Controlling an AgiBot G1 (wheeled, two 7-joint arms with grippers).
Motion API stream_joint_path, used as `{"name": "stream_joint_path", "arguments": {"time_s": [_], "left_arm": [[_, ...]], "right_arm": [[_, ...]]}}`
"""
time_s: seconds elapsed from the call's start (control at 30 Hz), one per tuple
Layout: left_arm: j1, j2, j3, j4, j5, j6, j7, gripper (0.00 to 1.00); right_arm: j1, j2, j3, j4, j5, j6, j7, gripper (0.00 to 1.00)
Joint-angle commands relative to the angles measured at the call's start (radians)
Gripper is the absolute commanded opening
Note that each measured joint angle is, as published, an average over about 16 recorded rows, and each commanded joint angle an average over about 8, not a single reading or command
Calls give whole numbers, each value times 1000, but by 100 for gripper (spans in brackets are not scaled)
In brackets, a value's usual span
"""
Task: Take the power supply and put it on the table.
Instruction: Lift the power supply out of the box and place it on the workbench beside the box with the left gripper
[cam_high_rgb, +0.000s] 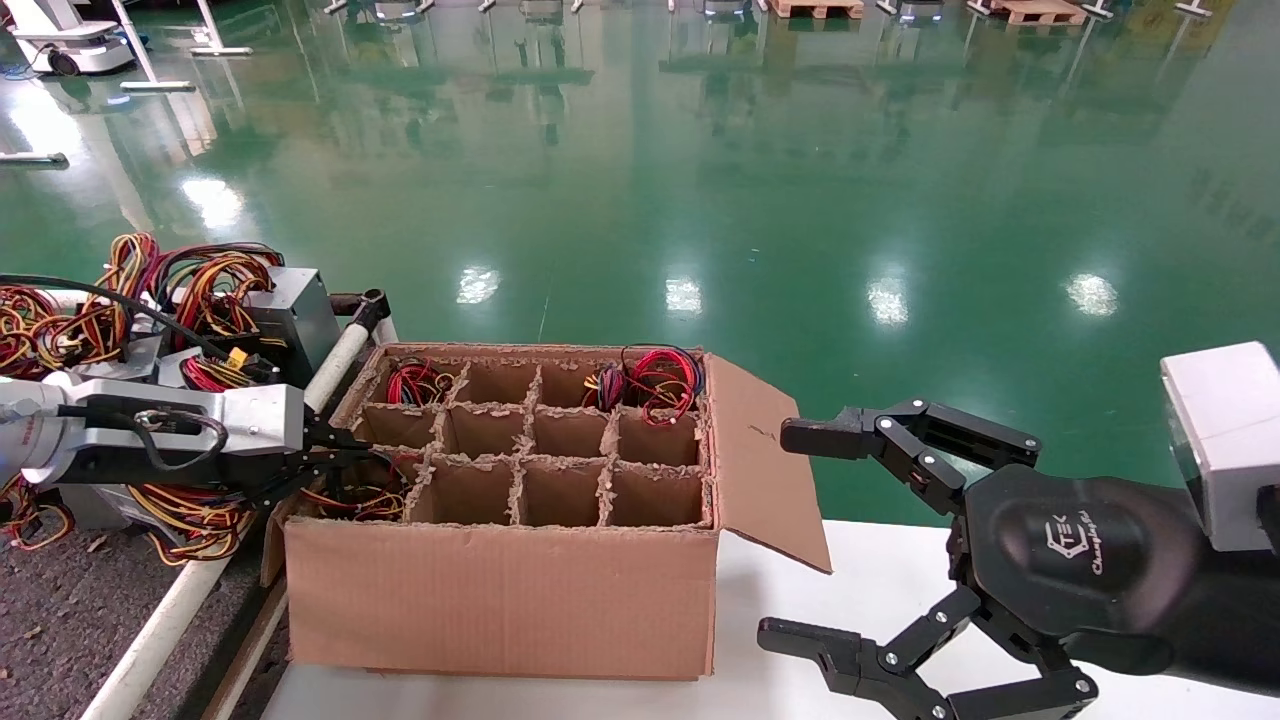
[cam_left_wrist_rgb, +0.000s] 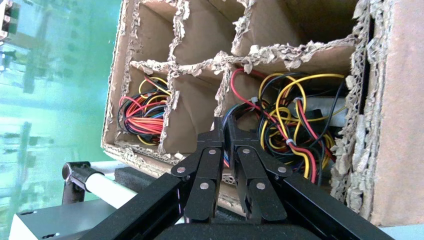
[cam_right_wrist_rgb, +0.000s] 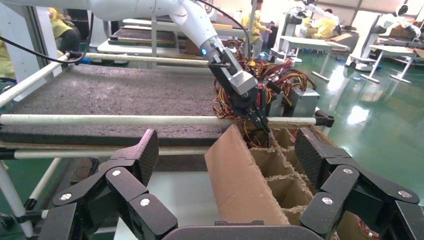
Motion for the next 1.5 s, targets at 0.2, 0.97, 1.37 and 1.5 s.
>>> {"name": "stream_joint_path", "arguments": {"time_s": [0.2,0.97,1.37,1.5], "left_arm": [[-7,-2,4,9,4,24,8,0],[-35,-34,-102,16,-145,-17,23,0],[-76,-52,-129,-18,-183,3,-15,0],[-96,-60,-136,-37,-192,10,-38,0]], "right_arm": [[0,0,0,0,0,0,0,100],[0,0,0,0,0,0,0,100],[0,0,0,0,0,0,0,100],[0,0,0,0,0,0,0,100]]}}
